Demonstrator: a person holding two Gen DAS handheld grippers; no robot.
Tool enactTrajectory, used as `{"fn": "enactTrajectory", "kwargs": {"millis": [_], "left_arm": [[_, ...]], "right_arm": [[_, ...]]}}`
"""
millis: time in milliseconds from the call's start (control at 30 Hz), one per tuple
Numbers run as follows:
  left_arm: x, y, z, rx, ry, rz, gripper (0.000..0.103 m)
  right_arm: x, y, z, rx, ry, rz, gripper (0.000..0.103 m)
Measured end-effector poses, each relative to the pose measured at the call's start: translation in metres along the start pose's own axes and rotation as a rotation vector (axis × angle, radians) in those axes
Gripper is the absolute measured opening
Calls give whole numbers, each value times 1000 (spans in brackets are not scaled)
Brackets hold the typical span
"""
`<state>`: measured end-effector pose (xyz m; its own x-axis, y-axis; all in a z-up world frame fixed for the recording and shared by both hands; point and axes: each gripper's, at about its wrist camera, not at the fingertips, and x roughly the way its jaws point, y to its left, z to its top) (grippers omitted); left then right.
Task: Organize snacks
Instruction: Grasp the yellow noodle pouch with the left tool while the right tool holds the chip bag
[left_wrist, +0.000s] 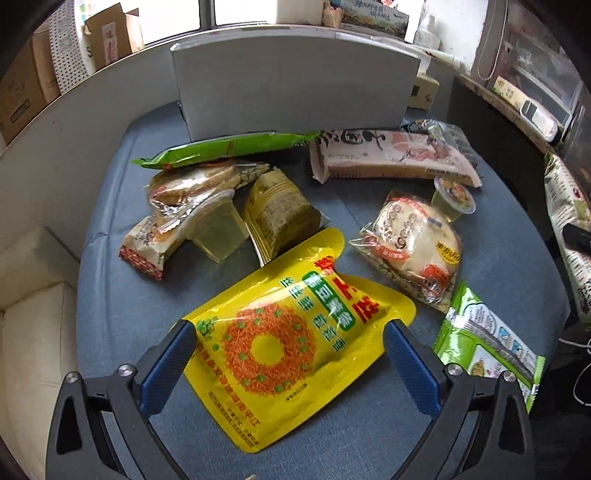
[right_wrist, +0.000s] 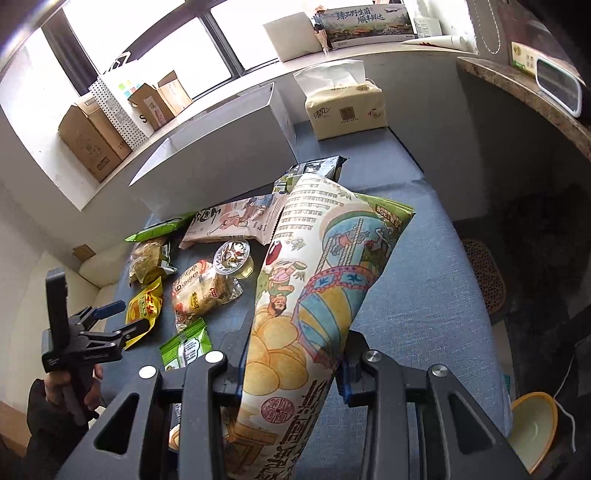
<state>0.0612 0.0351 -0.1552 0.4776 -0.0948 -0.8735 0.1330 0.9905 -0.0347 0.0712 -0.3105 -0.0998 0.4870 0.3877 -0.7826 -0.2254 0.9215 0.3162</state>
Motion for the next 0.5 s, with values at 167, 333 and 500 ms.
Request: {"fn": "enactTrajectory", "kwargs": {"millis": [167,333,500], "left_arm": [[8,1,14,126,4,-37,103],[2,4,24,210,19,-75,103],[-4,-3,22,353,51,-138,103]], "right_arm": [[6,1,-3,-3,14,0,38],[10,4,-4,-16,30,-1,38],[12,12,-6,-41,39,2,38]]}}
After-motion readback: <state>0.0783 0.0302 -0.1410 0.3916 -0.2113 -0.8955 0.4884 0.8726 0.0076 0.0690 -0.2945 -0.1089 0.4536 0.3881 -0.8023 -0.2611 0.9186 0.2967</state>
